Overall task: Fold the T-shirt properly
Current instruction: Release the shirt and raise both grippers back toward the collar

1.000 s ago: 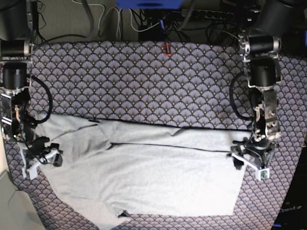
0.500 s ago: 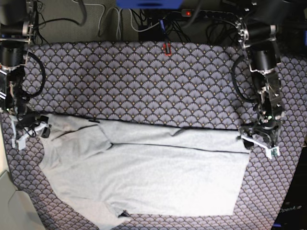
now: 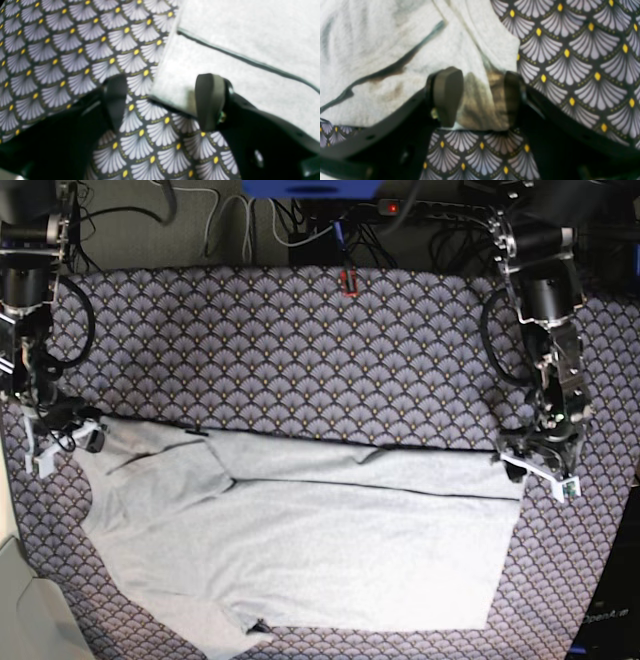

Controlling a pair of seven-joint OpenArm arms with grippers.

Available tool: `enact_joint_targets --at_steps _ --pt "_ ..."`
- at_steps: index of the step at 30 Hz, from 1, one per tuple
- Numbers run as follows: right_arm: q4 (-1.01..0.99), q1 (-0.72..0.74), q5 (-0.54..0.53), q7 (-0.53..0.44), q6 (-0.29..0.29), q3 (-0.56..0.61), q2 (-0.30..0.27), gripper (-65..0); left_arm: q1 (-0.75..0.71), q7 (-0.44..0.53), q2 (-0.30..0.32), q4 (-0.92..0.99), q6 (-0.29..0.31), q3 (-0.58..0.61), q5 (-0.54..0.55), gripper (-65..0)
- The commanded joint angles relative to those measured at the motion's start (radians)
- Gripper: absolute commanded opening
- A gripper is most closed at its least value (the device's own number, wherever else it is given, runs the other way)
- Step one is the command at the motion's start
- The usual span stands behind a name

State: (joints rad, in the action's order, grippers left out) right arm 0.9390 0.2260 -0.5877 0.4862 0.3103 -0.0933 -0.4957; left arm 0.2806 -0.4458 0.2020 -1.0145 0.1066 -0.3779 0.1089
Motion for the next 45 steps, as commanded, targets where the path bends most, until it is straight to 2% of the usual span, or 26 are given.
enact_joint_targets --at_steps 1,3,5,7,10,11,21,26,31,39,43,45 --pt "0.015 0.008 -0.008 -0.005 0.005 -0.007 -0.019 -33.4 0.018 0.02 0.012 -0.013 0.003 0.001 0.007 -22.8" --pt "0.015 0.003 -0.008 -0.005 0.005 -0.007 -0.008 -34.2 0.015 0.02 0.012 -0.013 0.003 -0.003 0.007 -22.8" --pt "0.015 -0.012 -0.008 -0.005 0.005 -0.007 -0.004 -38.1 0.006 0.022 0.012 -0.013 0.003 -0.003 0.007 -22.8" --pt "0.015 -0.017 -0.008 -0.008 0.005 -0.007 0.001 -46.4 0.006 0.023 0.011 -0.013 0.003 0.0 0.007 -22.8" --pt "0.015 -0.021 -0.008 -0.025 0.005 -0.007 0.012 -62.1 0.009 0.023 0.003 -0.013 0.003 -0.003 0.007 -22.8" --pt "0.015 -0.021 -0.008 -0.027 0.005 -0.007 0.013 -65.0 0.01 0.023 0.001 -0.013 0.003 -0.003 0.007 -22.8" --pt "0.013 -0.035 -0.008 -0.03 0.005 -0.006 0.016 -65.0 0.045 0.025 -0.022 -0.004 0.003 -0.003 0.007 -22.8" --pt "0.013 -0.037 -0.008 -0.03 0.005 -0.006 0.016 -65.0 0.087 0.026 -0.022 0.09 0.003 -0.003 0.007 -22.8" --pt "0.013 -0.037 -0.008 -0.03 0.005 -0.006 0.015 -65.0 0.085 0.069 -0.022 0.101 -0.002 -0.005 0.007 -22.8" --pt "0.013 -0.037 -0.008 -0.03 0.005 -0.006 0.015 -65.0 0.079 0.077 -0.023 0.11 -0.002 -0.005 0.007 -22.8" --pt "0.013 -0.035 -0.008 -0.03 0.005 -0.006 0.015 -65.0 0.068 0.08 -0.043 0.11 -0.002 -0.005 0.007 -22.9" --pt "0.013 -0.035 -0.008 -0.03 0.005 -0.006 0.015 -65.0 0.067 0.08 -0.045 0.11 0.002 -0.005 0.007 -25.0"
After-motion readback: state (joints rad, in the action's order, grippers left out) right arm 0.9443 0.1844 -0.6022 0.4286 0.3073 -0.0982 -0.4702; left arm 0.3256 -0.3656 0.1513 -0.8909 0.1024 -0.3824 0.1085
